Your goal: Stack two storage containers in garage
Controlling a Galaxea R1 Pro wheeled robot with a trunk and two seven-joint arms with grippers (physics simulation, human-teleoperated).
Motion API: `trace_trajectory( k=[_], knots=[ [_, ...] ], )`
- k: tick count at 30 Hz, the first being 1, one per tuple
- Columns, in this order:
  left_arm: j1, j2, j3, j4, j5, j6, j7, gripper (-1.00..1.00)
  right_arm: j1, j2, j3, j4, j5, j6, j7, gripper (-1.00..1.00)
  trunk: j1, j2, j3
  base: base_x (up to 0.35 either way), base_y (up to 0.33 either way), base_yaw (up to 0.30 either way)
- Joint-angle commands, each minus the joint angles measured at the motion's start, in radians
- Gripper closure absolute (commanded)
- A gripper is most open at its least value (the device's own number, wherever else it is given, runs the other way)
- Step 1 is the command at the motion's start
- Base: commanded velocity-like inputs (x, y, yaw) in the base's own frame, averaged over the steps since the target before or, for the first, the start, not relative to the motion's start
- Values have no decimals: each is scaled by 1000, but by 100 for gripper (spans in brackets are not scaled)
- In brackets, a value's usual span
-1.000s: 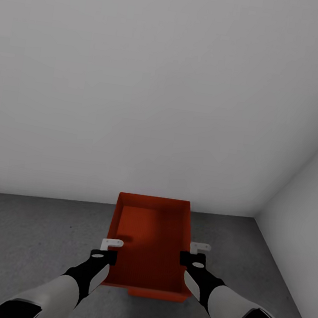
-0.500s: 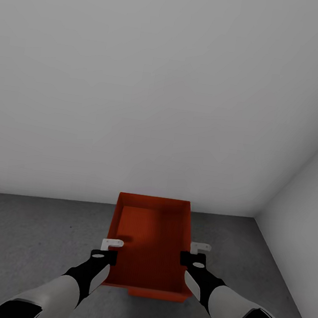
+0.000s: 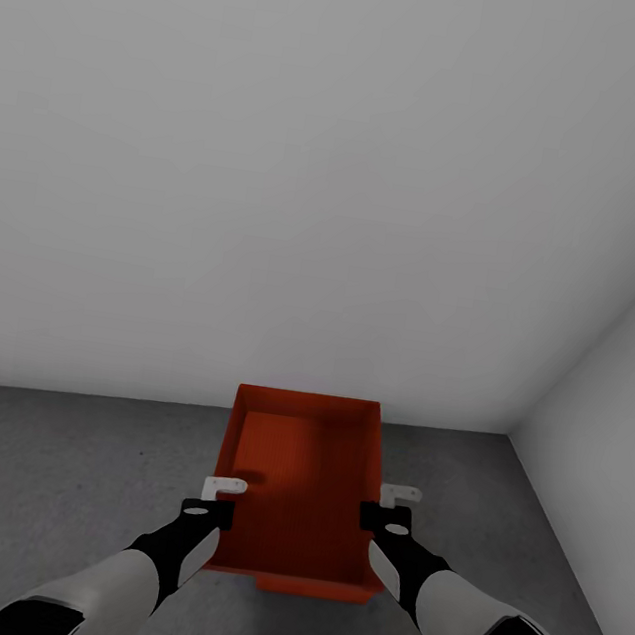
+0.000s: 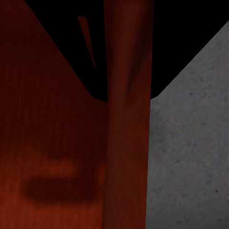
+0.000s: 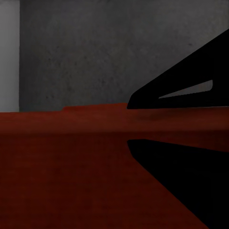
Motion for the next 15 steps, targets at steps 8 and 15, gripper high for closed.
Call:
trace_trajectory(
  k=[8, 15],
  knots=[
    [0, 5, -17, -6, -22, 7, 19, 100, -1, 0, -11, 34, -25, -7, -33, 100, 0, -2, -1, 0, 0, 0],
    [0, 5, -17, -6, -22, 7, 19, 100, -1, 0, -10, 34, -25, -7, -33, 100, 0, -2, -1, 0, 0, 0]
  ],
)
